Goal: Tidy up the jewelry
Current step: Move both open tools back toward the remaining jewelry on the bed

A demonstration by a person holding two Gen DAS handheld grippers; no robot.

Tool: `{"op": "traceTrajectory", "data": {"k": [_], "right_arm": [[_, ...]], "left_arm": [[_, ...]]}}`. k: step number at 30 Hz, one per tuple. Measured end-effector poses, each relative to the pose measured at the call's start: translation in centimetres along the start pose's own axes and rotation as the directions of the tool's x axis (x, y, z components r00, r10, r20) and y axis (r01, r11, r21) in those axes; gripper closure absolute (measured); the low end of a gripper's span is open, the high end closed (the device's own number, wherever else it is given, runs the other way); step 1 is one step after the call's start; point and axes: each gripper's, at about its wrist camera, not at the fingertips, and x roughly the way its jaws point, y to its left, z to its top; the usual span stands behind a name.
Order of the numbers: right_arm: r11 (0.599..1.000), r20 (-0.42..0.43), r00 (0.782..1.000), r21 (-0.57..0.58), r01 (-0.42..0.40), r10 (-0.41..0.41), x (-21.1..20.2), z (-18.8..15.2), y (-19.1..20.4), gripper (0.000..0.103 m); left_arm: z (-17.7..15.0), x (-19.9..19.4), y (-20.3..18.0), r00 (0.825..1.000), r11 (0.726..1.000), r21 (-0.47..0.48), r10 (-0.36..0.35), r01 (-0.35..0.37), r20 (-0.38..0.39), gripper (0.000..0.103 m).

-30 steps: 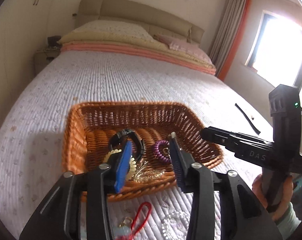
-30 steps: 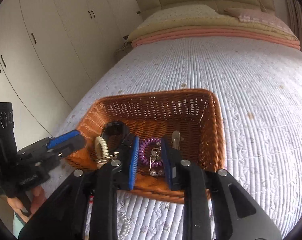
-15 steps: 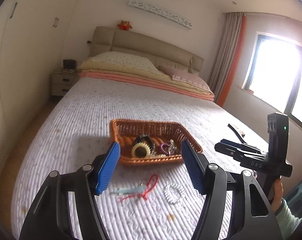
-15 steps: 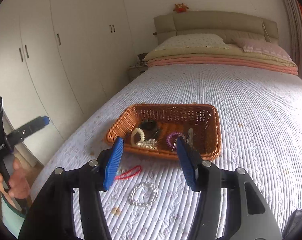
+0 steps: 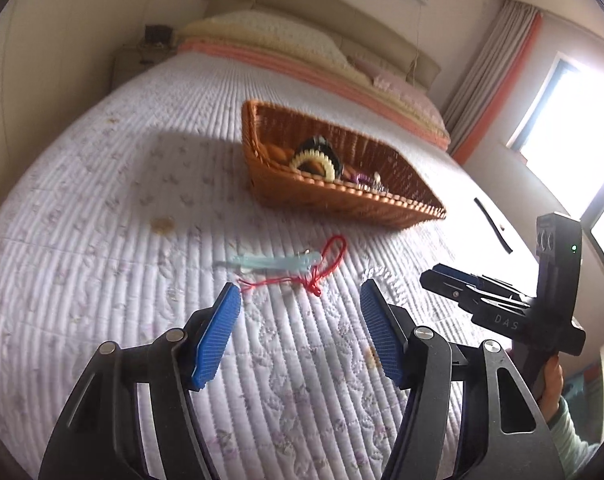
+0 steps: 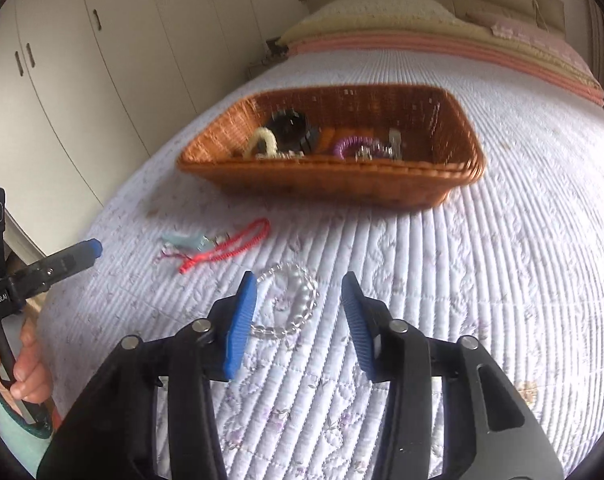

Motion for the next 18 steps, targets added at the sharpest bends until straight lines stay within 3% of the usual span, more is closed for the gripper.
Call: {"op": "traceTrajectory", "data": {"k": [6,10,13,15,18], "right_arm": [[1.000,-0.059,0.998,0.005,0.002,-0.001,2.1,-0.6,-0.3,0.063],[1.000,-0.064,0.998,-0.012,-0.001,0.000,2.7,-0.8,-0.1,0.063],[1.000,-0.075,0.997,-0.019,-0.011,0.010,2.9,-1.0,-0.1,0.063],[1.000,-0.080,0.997,-0.019,-0.017,0.015,3.3,-1.0,0.0,0.063],[1.000,-0.085,0.996,-0.020,-0.018,0.016,3.7,-0.8,0.1,0.063]], "left_arm": [[0.0,3.8,-1.0,0.996,0.998,0.049,0.031,-0.027,-0.083,0.049],[0.4,4.9,-1.1,0.993,0.993,0.085,0.087,-0.080,-0.084,0.058],[1.8,5.2,-0.7,0.988,0.980,0.153,0.139,-0.126,-0.073,0.058],[2.8,5.5,0.0,0.990,0.977,0.192,0.111,-0.092,-0.092,0.058],[3.8,6.7,1.2,0.983,0.975,0.199,0.123,-0.095,-0.133,0.058]]}}
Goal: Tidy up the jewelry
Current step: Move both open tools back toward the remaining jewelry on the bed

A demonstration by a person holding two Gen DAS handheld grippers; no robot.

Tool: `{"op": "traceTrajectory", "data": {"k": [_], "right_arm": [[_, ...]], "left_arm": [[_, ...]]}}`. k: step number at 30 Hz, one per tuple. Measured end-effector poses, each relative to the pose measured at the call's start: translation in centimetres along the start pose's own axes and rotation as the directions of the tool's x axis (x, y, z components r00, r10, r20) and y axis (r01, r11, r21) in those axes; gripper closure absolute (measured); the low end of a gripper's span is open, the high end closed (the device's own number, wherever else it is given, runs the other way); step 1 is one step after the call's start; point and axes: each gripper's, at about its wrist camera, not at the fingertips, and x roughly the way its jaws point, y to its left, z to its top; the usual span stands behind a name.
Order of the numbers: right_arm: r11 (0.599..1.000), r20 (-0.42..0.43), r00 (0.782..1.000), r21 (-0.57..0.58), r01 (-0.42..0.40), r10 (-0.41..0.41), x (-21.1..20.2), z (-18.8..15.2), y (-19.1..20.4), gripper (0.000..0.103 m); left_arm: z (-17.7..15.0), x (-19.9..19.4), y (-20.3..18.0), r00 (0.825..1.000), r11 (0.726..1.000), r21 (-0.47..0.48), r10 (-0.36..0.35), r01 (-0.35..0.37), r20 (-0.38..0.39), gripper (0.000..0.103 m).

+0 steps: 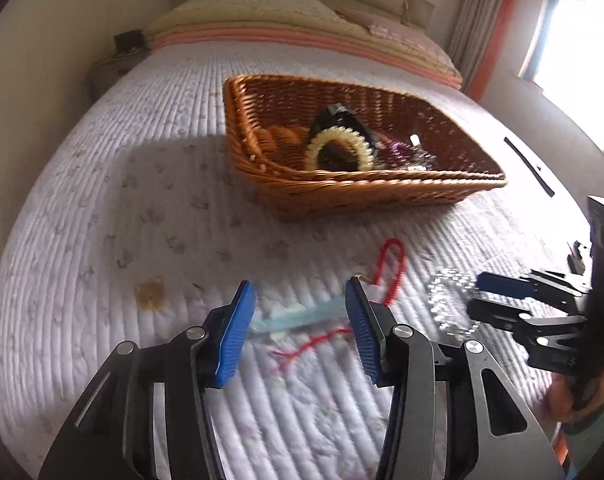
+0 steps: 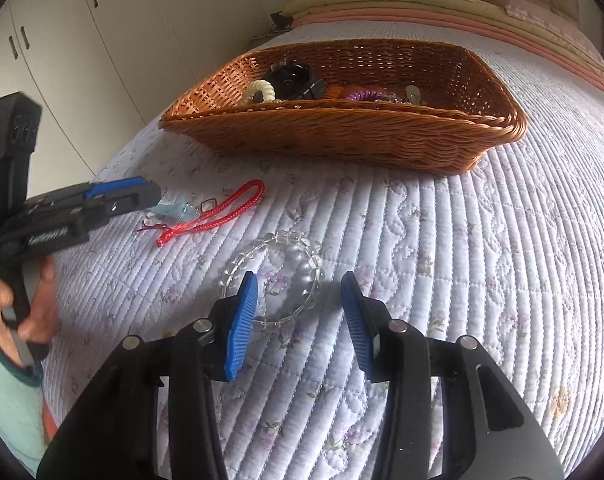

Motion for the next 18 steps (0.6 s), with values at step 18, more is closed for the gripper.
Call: {"op": "traceTrajectory", "data": {"k": [18], "right_arm": [[1.000,-0.007,1.000,0.002,-0.006,0.006,0.5,0.2,-0.1,0.083]], "left_arm": [[-2.4,-2.1,-0.8,0.994,0.995,0.055,-0.082,0.086,-0.070,0.058]]}}
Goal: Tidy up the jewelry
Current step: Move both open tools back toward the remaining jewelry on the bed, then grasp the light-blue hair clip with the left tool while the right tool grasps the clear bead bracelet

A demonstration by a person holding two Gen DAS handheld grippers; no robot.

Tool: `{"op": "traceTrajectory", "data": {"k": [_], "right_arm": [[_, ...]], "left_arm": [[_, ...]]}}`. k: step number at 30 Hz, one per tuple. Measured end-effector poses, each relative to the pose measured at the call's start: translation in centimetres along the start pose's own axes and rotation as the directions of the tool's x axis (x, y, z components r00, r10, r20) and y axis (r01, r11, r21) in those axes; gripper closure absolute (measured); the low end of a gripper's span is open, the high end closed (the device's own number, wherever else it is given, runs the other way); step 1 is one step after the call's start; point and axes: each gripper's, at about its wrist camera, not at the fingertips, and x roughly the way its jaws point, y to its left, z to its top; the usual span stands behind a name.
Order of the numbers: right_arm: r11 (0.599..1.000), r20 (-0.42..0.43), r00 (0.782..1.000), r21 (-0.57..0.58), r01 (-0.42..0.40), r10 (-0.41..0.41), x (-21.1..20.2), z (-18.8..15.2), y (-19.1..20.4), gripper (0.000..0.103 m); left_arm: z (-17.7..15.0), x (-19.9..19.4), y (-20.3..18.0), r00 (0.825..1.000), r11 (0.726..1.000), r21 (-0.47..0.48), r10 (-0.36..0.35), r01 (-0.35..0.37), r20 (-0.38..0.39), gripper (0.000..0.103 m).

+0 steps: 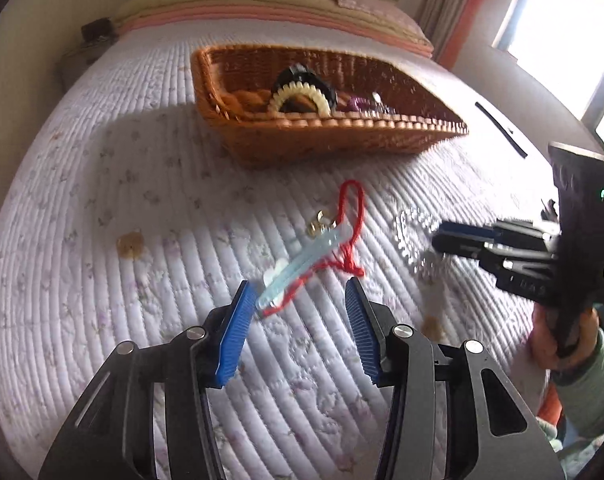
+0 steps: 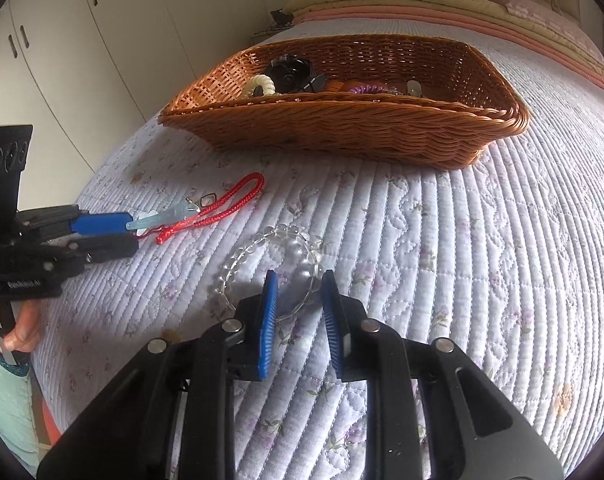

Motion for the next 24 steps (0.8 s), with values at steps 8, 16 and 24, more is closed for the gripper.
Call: {"op": "traceTrajectory", "data": {"k": [8,16,24], "right_arm": [[1.000,0.001,1.000,0.009,-0.011,0.011,0.1,0.0,-0.3,0.083],[1.000,0.012,1.000,-0.018,0.008,-0.007,0.0,-0.2,0.3,0.083],[0.998,0.025,1.000,-0.057,0.020,-0.018,-0.3,-0.6,1.2,0.094]], "left_arm": [[0.7,2.1,0.4,0.994,0.989,0.103,0.107,-0.105,-0.021,0.058],[0.4,2.6,-1.3,0.985,0.974,0.148,0.169,-0.170,0.020,0.087],[-1.7,0.3,-0.2,0.988,0.988,0.023,0.150,-0.151,0.023,0.087]]}}
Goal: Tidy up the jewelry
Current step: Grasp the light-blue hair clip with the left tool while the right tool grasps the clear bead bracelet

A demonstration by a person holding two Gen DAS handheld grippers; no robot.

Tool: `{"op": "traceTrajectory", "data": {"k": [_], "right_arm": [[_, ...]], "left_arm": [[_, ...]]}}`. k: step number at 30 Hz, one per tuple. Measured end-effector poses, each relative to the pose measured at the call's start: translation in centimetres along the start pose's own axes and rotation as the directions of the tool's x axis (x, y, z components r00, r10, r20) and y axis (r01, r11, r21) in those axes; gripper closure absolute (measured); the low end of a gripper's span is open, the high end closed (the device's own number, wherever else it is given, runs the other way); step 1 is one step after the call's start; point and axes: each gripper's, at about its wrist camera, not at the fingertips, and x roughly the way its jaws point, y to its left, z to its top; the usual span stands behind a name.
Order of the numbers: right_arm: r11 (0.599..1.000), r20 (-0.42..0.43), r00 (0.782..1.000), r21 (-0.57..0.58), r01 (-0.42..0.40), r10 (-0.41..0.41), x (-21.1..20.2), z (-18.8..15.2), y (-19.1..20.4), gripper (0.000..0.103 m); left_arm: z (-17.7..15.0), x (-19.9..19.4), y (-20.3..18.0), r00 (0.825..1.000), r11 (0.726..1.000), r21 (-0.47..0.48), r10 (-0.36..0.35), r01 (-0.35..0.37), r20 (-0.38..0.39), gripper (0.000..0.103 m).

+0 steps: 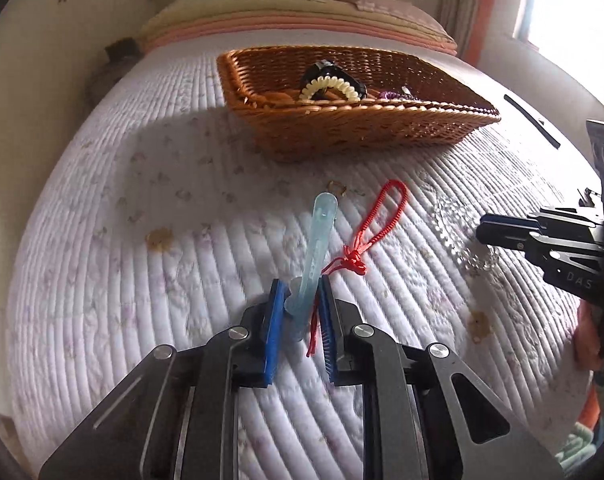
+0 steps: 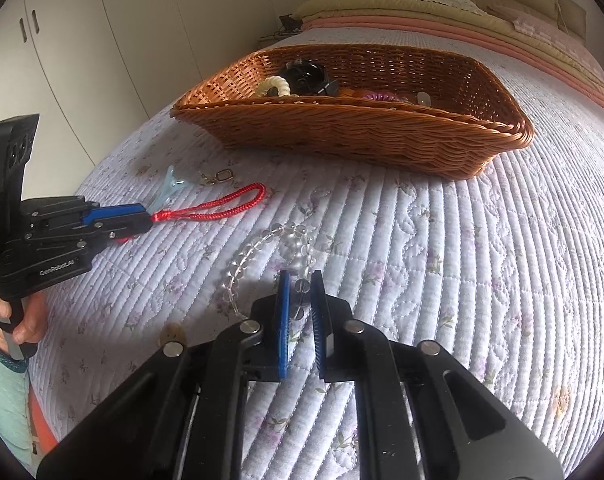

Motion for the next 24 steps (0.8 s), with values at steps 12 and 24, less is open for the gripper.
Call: {"op": "traceTrajectory", "data": {"k": [12,24], "right_arm": [[0.999,-0.021,1.000,-0.039,-0.006,0.006,-0.2,-0.5,0.8,0.094],[1.000,-0.022,1.000,-0.017,-0.013,0.013,0.0,-0.4,0.2,0.094]], "left_arm": [[-1.9,-2.6,2.0,0.993,0.981,-0.162,-0.093,0.103,0.069,0.066],[0.8,1.1,-0.2,0.996,0.997,0.019,0.081,-0.080,-0.026,0.077]]}}
